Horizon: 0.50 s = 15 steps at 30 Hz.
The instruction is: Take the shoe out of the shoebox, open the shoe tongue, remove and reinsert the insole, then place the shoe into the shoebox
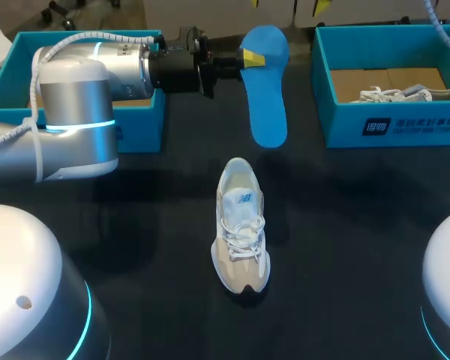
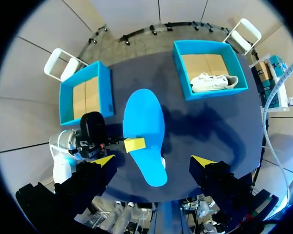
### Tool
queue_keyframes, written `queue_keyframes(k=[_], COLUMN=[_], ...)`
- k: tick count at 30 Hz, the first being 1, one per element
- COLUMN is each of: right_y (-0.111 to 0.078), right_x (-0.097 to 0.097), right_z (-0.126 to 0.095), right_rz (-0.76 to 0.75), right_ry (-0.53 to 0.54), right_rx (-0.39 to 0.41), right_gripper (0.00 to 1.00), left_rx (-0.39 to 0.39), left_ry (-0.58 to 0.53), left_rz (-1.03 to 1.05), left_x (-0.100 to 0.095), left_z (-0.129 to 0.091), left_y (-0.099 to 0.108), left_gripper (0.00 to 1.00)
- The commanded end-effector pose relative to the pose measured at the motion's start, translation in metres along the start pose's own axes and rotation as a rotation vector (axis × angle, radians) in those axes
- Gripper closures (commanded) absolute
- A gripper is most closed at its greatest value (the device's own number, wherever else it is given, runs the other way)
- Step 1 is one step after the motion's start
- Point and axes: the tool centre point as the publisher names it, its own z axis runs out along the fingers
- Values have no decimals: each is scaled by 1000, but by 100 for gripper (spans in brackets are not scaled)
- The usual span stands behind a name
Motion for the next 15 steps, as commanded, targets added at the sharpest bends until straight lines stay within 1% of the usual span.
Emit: queue_keyframes(k=[1,2,8,13,15], right_y=[-6,-6,-9,-11,-11], right_x=[-15,-17,-29,-36,-37], right_z=[3,3,4,3,3], right_rz=[5,-6,29,33,37], right_ry=[54,43,136,152,206], right_rx=[-13,-13,-50,-77,-91], right_gripper=[0,0,0,0,0], left_rx=[0,0,0,0,0], left_ry=[-1,-1,-1,-1,-1], left_rz=[0,0,0,0,0], left_x=[0,0,0,0,0], left_z=[0,0,0,0,0], left_y=[0,0,0,0,0], left_gripper=[100,100,100,100,100])
